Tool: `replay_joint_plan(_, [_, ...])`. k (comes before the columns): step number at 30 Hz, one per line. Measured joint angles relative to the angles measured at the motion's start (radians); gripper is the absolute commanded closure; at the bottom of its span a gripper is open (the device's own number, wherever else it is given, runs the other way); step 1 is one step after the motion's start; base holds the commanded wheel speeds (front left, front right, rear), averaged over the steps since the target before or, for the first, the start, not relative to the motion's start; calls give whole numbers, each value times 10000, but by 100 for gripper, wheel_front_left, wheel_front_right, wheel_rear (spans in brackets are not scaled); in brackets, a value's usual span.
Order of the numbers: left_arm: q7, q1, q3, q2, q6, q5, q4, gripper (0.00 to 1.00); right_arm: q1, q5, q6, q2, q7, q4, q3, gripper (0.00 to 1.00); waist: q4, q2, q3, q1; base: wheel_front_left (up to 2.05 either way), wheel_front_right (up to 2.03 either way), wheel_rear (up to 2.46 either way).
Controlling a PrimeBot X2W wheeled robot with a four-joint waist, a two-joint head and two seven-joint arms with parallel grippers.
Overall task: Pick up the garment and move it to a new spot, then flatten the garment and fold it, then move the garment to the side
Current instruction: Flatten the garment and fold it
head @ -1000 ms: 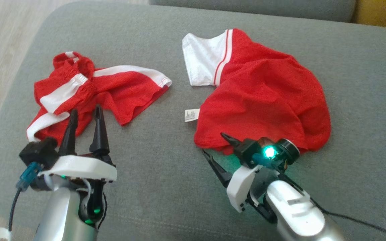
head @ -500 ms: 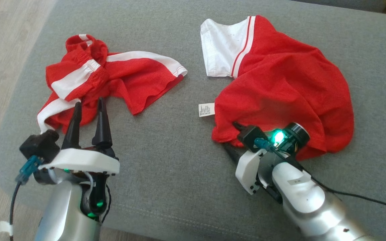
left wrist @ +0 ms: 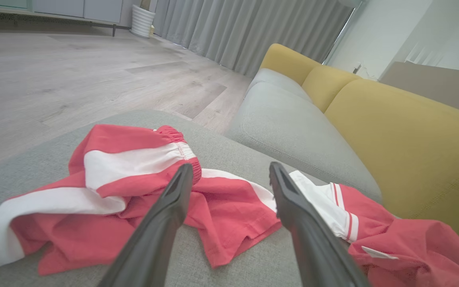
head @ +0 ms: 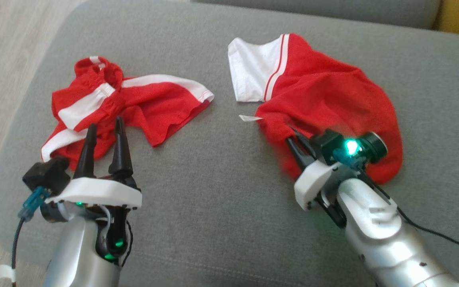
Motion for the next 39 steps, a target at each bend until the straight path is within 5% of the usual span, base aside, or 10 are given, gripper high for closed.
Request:
replay_joint_plan(14, [0, 609, -222, 4, 263, -90, -54, 0, -1930, 2583, 0, -4, -466, -4052, 959, 100, -697, 0, -1068, 0, 0, 0, 0])
replay_joint_plan(22, [0, 707, 10, 6, 336, -90, -199, 0, -2731, 2527, 0, -263, -324, -4527, -1651, 100, -1308, 0, -1159, 0, 0, 0, 0])
replay_joint_plan(31, [0, 690, 29, 2, 236, -86, -230, 0, -1046, 2036, 0, -2395, 836, -3333, -4861, 100, -1776, 0, -594, 0, 0, 0, 0])
replay_joint_plan(35, [0, 649, 36, 6, 157, -69, -186, 0, -402, 1588, 0, -2623, 1302, -2069, -6148, 98, -1953, 0, -346, 0, 0, 0, 0])
replay_joint_plan(36, [2, 636, 33, 4, 146, -36, -163, 0, -403, 1275, 0, -2675, 1338, -1801, -6406, 0, -1997, 0, -291, 0, 0, 0, 0])
replay_joint_plan(39, [0, 567, 23, 8, 71, 31, -117, 0, -480, -65, 0, -2909, 1854, -1051, -7125, 0, -2098, 0, -139, 0, 0, 0, 0])
